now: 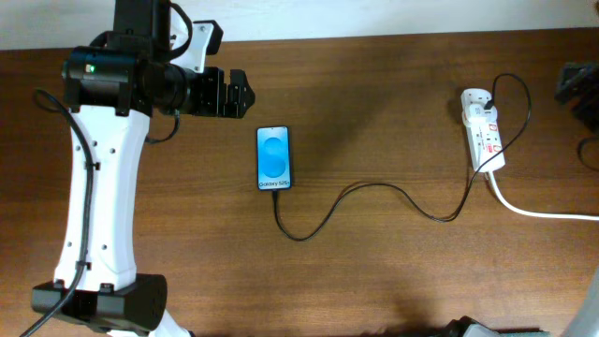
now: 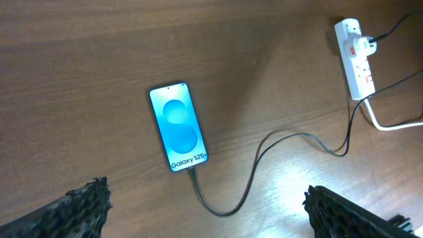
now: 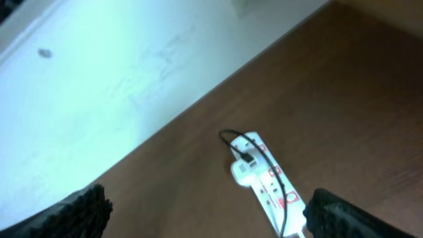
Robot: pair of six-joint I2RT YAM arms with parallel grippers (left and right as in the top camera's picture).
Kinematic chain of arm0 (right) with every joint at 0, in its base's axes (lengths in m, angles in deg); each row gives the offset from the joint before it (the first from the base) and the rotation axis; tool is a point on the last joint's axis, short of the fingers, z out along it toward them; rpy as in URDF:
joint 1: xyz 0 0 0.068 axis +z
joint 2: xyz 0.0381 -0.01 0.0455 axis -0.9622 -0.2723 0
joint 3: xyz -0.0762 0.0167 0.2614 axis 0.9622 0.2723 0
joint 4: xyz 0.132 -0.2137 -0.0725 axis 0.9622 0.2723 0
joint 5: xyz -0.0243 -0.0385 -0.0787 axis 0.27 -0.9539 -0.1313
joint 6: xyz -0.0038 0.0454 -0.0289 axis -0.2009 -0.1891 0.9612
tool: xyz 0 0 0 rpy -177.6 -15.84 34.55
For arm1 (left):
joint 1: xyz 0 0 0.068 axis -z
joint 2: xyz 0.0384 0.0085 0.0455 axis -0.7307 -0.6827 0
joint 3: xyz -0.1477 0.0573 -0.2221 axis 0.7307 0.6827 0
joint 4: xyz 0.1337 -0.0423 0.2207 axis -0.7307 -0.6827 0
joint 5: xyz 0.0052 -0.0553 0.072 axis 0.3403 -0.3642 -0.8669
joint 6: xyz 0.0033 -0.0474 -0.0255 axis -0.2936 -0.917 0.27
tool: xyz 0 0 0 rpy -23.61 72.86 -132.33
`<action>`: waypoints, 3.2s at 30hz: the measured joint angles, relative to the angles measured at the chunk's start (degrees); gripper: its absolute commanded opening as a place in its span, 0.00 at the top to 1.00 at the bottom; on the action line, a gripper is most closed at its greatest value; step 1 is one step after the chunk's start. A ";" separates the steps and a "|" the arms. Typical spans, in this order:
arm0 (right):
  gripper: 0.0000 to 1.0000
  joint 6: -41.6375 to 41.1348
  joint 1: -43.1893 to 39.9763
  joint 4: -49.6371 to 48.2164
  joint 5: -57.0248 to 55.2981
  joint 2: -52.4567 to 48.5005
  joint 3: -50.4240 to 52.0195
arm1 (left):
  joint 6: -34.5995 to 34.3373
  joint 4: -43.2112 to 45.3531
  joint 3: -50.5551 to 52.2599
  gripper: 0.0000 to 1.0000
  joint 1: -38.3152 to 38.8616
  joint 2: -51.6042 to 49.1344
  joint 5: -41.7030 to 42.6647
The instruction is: Plug charger to phone and switch on socket
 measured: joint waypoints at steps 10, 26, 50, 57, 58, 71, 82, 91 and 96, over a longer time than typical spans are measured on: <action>0.01 0.55 -9.40 15.78 -1.42 -33.68 -21.70 | 0.02 0.02 0.00 0.01 0.00 0.00 0.00; 0.01 6.47 0.90 17.88 -10.67 -48.15 -21.86 | 0.02 0.02 0.00 0.01 0.00 0.00 0.00; 0.01 6.16 6.34 14.99 -18.25 -53.35 -21.84 | 0.00 0.00 0.00 0.01 0.00 0.00 0.00; 0.01 4.26 6.36 14.36 -18.64 -54.66 -21.86 | 0.02 0.02 0.00 0.01 0.00 0.00 0.00; 0.01 4.22 6.25 14.19 -18.64 -54.80 -21.88 | 0.02 0.02 0.00 0.01 0.00 0.00 0.00; 0.01 3.65 6.19 11.87 -15.78 -55.15 -21.88 | 0.00 0.02 0.00 0.01 0.00 0.00 0.00; 0.01 3.06 6.12 14.88 -15.74 -55.15 -22.51 | 0.02 0.02 0.00 0.01 0.00 0.00 0.00; 0.01 3.04 6.99 15.91 -16.39 -55.12 -22.69 | 0.02 0.00 0.00 0.01 0.00 0.00 0.00; 0.01 -0.13 5.40 16.61 -17.27 -55.12 -22.73 | 0.02 0.00 0.00 0.01 0.00 0.00 0.00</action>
